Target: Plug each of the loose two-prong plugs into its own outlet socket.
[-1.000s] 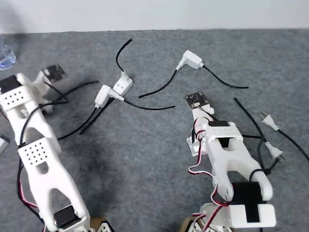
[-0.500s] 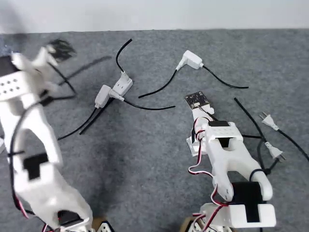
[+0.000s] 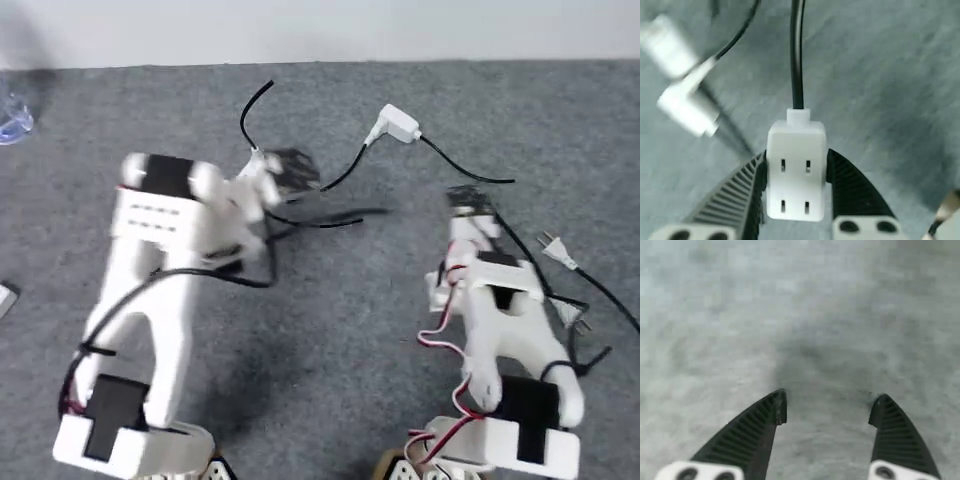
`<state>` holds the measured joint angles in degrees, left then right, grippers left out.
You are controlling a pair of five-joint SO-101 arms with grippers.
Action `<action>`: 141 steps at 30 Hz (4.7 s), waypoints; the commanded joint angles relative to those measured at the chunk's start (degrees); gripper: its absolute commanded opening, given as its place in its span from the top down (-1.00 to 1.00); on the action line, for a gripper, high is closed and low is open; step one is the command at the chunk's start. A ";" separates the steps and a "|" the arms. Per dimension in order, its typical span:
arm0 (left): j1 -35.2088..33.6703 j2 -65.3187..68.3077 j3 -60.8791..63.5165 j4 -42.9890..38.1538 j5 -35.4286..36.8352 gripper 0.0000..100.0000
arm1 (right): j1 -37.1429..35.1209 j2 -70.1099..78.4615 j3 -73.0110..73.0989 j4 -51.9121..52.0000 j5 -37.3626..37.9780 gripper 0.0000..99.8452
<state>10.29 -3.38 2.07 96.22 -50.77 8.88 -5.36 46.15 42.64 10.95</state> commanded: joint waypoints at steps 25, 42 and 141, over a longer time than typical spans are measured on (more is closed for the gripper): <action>21.71 -2.11 35.56 -38.42 6.33 0.98 | 9.63 -2.15 -3.78 -3.03 -8.26 0.45; 22.77 -2.73 40.48 -43.34 9.85 0.45 | 8.57 -1.98 -3.78 -3.03 -8.09 0.45; -12.31 -61.19 80.57 -64.79 45.36 0.46 | 17.54 18.95 -41.76 35.74 3.78 0.98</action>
<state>-2.29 -64.04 83.03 32.92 -4.97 28.75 18.81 5.63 75.52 22.37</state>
